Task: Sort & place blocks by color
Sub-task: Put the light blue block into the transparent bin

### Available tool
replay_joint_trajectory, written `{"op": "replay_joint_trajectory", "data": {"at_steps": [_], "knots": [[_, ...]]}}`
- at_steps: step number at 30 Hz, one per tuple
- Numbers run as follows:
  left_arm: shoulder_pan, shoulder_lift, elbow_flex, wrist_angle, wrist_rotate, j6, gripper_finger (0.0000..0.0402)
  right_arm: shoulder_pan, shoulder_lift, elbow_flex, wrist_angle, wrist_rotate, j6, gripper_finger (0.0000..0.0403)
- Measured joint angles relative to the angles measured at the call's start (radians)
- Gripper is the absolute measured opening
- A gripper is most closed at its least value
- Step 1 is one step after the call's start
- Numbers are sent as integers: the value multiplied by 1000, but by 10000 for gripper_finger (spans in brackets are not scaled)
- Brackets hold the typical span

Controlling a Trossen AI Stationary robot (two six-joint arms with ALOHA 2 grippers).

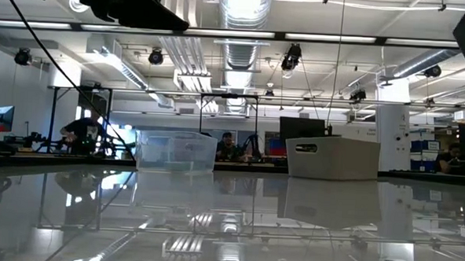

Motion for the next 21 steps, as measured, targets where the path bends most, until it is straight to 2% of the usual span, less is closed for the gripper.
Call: {"op": "replay_joint_trajectory", "data": {"at_steps": [7, 16, 21], "knots": [[0, 2, 0, 2, 0, 0, 10, -2, 12, 28, 27, 10, 97, 210], [0, 2, 0, 2, 0, 0, 10, -27, 104, 24, 50, 9, 167, 208], [0, 2, 0, 2, 0, 0, 10, -37, 141, 27, 56, 2, 141, 171]]}}
